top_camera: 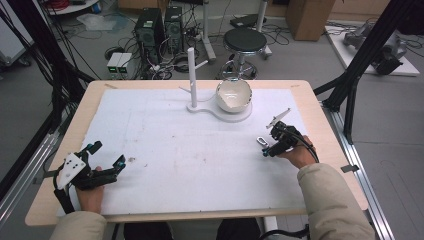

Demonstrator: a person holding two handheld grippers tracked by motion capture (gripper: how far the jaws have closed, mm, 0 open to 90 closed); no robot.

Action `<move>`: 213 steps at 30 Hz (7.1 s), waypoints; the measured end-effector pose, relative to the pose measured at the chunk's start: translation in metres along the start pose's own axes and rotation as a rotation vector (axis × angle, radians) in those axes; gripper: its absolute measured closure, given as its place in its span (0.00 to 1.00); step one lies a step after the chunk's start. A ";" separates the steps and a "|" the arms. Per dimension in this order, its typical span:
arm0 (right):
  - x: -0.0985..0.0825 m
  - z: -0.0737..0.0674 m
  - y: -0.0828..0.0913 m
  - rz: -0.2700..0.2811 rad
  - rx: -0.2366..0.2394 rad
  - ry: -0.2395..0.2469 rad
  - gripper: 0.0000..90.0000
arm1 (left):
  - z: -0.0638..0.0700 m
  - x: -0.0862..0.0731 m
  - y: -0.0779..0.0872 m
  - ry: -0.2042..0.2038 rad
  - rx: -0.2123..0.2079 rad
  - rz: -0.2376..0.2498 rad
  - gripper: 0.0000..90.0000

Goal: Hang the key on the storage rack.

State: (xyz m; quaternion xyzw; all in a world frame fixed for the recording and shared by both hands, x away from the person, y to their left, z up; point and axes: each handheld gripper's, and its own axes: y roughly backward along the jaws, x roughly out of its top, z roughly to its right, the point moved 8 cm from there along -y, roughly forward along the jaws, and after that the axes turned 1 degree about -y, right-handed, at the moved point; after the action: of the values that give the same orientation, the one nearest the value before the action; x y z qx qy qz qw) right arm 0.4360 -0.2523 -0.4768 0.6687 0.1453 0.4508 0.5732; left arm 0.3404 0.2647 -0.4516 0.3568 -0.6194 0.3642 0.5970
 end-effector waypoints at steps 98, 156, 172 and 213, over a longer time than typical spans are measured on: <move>0.126 -0.066 0.104 0.688 0.454 0.038 0.99 | 0.017 0.101 -0.045 -0.021 -0.375 -0.094 0.04; 0.182 -0.160 0.114 0.789 0.705 0.253 0.99 | 0.153 0.149 -0.120 0.026 -0.911 -0.246 0.45; 0.182 -0.162 0.113 0.783 0.709 0.255 0.99 | 0.149 0.147 -0.120 0.068 -0.897 -0.282 0.80; 0.185 -0.145 0.115 0.888 0.592 0.163 0.34 | 0.143 0.151 -0.120 0.100 -0.876 -0.320 0.98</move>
State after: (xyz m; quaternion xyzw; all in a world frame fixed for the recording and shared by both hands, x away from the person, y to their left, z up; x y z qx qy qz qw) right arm 0.3895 -0.0626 -0.3023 0.7616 0.0136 0.6399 0.1015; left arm 0.3723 0.0808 -0.3012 0.1442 -0.6225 -0.0115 0.7691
